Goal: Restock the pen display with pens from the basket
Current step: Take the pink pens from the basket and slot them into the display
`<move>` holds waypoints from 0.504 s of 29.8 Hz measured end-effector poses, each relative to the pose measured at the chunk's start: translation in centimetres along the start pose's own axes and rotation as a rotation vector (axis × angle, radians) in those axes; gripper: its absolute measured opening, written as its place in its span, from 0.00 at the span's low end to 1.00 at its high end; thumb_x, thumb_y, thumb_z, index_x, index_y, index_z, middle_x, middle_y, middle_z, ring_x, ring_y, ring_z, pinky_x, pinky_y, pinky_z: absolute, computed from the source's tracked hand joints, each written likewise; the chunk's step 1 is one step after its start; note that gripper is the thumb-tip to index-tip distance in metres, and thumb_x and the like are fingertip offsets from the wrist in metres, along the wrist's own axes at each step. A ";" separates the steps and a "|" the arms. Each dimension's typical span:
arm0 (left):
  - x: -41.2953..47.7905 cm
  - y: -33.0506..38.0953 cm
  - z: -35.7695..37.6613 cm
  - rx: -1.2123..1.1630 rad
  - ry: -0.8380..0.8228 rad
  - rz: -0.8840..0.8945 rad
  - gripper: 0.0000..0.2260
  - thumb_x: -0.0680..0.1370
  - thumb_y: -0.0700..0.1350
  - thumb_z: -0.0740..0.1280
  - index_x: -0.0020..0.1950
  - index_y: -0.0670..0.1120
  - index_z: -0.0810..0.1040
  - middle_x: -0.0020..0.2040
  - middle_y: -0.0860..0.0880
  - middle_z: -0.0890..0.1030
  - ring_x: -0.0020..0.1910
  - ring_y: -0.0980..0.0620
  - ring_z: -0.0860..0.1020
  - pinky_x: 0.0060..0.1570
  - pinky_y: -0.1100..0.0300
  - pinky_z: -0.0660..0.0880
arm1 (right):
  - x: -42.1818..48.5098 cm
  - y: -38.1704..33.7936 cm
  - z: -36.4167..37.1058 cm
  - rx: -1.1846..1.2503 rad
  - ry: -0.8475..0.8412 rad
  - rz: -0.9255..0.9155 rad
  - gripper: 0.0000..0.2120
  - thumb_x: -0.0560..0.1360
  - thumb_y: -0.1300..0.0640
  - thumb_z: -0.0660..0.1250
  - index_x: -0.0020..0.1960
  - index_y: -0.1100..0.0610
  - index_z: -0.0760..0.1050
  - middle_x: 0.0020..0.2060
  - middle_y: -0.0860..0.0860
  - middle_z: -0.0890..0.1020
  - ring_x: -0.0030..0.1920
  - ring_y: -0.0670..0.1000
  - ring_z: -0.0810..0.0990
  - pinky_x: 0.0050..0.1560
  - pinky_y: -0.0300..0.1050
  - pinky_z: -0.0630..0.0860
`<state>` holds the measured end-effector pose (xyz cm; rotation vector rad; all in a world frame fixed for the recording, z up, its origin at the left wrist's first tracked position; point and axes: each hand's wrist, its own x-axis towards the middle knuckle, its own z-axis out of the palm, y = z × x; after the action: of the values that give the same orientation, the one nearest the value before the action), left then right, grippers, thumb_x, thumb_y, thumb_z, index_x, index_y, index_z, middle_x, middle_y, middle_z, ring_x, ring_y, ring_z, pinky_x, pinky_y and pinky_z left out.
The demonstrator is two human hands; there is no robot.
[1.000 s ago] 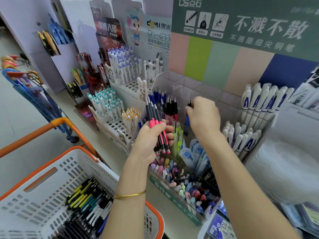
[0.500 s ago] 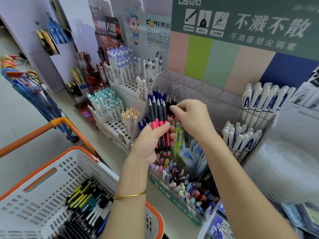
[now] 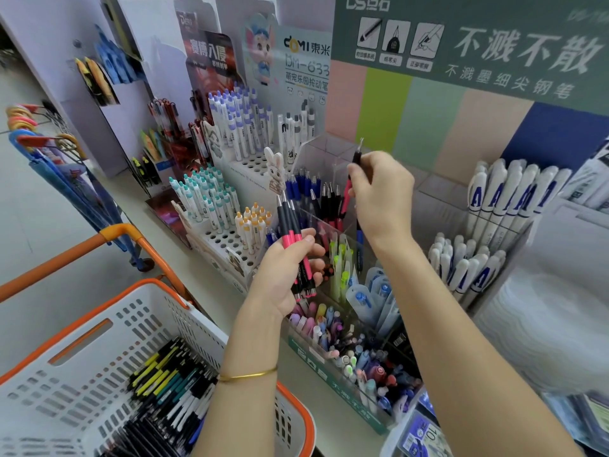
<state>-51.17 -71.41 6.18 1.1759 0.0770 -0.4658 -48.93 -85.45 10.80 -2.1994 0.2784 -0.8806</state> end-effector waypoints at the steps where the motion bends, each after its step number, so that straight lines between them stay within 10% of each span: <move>1: 0.0 0.0 0.0 -0.006 -0.005 0.000 0.09 0.82 0.39 0.62 0.61 0.42 0.74 0.37 0.47 0.78 0.29 0.55 0.75 0.25 0.64 0.73 | -0.1 0.3 0.5 -0.090 -0.048 0.003 0.08 0.79 0.57 0.63 0.48 0.61 0.77 0.41 0.55 0.81 0.42 0.55 0.79 0.44 0.51 0.76; 15: -0.2 0.1 0.0 -0.039 -0.054 0.009 0.10 0.83 0.41 0.61 0.59 0.40 0.78 0.35 0.48 0.80 0.32 0.55 0.80 0.33 0.60 0.80 | -1.2 0.5 2.6 -0.617 -0.401 0.110 0.15 0.79 0.55 0.64 0.34 0.55 0.67 0.29 0.49 0.71 0.31 0.51 0.71 0.30 0.42 0.63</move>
<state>-51.34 -71.30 6.34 1.1247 0.0340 -0.4863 -48.01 -83.82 8.53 -2.8286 0.5189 -0.2897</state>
